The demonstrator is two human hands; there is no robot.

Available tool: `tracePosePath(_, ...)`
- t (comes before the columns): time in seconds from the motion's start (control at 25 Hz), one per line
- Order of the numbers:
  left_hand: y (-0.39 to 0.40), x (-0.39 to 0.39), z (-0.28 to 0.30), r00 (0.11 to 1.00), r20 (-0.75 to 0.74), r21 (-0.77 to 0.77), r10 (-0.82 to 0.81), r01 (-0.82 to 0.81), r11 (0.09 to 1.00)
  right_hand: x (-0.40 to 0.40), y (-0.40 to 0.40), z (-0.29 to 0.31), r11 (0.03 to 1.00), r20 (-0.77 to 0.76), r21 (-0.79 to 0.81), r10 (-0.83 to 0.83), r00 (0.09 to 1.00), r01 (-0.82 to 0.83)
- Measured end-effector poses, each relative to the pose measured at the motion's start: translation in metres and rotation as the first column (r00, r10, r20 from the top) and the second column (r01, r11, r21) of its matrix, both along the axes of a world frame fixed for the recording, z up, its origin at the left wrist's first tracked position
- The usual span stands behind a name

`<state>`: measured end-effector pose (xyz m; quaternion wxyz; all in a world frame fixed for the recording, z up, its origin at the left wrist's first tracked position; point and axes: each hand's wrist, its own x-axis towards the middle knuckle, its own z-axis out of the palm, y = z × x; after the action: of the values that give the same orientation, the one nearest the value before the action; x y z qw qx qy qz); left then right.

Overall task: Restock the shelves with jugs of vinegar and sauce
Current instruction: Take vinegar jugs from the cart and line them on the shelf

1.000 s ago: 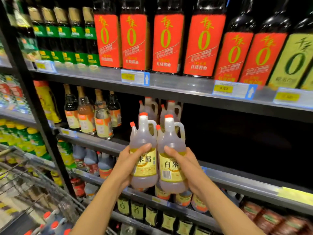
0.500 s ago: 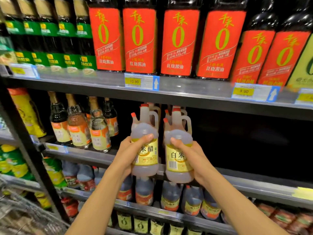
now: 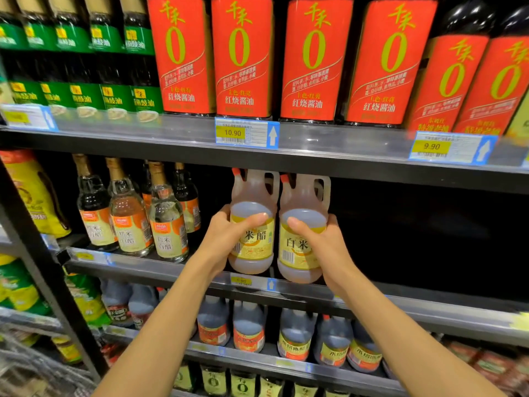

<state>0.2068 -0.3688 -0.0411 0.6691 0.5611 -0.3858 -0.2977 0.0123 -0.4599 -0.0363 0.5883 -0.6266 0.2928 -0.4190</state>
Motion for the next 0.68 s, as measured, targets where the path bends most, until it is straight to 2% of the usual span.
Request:
tracePosePath(0.24,-0.012,0.004,-0.019,0.999,0.036,-0.077,0.037,-0.034,0.996,0.013,-0.011,-0.021,0.991,0.049,-0.097,-0.084,0.995,0.089)
tracePosePath(0.68,-0.01,0.018,-0.051,0.994,0.11,0.01,0.007,-0.008,1.0,0.007,-0.022,-0.056,0.992,-0.08,-0.117,-0.047,0.996,0.037)
